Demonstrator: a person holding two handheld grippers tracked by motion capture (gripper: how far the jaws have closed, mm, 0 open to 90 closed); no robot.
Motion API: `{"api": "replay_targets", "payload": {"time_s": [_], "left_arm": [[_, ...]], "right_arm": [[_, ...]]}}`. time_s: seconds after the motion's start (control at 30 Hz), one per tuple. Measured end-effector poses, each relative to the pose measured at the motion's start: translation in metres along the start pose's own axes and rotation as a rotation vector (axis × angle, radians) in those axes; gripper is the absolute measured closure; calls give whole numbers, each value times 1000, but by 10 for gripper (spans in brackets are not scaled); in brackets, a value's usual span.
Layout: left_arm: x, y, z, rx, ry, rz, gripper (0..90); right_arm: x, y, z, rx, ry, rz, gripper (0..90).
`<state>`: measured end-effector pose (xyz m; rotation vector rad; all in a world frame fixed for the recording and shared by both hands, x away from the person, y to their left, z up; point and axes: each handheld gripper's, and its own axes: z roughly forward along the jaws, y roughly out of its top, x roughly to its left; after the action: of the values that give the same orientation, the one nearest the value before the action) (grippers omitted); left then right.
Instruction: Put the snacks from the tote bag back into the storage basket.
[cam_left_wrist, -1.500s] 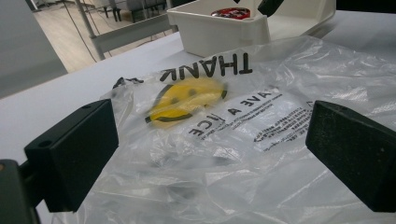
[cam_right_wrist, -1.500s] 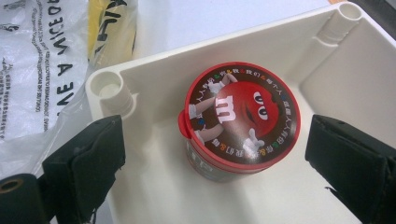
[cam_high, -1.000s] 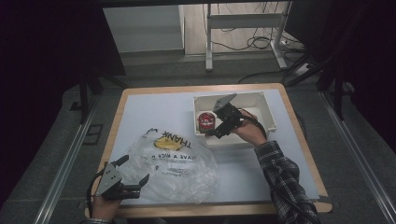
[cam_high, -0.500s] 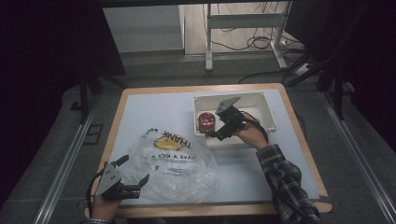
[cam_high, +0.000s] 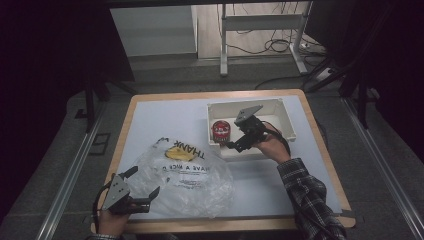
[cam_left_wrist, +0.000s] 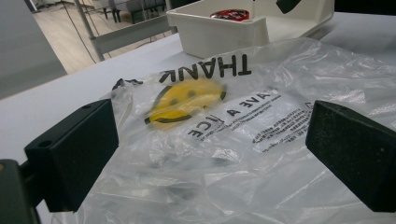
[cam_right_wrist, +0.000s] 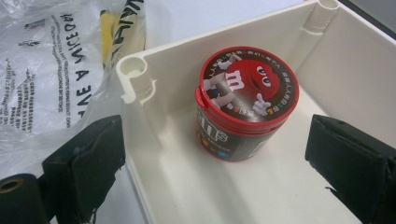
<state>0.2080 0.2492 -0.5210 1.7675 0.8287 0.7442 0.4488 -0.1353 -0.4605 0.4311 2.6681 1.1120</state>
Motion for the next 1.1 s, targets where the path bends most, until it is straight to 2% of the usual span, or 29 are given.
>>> {"api": "replay_targets", "payload": {"time_s": [0.67,1.1], "left_arm": [[0,0,0,-4,0,-1,24],[1,0,-1,-7,1,-4,24]], "right_arm": [[9,-10,-8,-9,-6,33,53],[16,-13,-13,-22,-21,37,45]]}}
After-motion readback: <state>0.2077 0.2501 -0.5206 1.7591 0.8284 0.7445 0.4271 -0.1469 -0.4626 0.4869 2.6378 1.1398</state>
